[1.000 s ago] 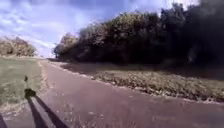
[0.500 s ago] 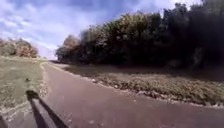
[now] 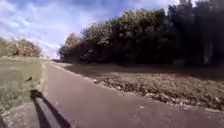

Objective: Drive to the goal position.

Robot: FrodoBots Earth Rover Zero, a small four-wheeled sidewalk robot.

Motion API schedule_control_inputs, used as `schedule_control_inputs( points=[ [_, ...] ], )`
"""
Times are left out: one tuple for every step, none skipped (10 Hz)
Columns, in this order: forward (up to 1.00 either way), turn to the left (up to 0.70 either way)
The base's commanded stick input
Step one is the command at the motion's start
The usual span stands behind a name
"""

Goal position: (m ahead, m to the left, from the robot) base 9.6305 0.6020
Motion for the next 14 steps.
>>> schedule_control_inputs(
  points=[
    [0.7, 0.08],
    [0.7, 0.14],
    [0.7, 0.21],
    [0.7, 0.27],
    [0.7, 0.34],
    [0.7, 0.26],
    [0.7, 0.16],
    [0.7, 0.06],
    [0.7, 0.0],
    [0.7, 0.0],
    [0.7, 0.0],
    [0.7, 0.0],
    [0.7, 0.0],
    [0.7, 0.0]
  ],
)
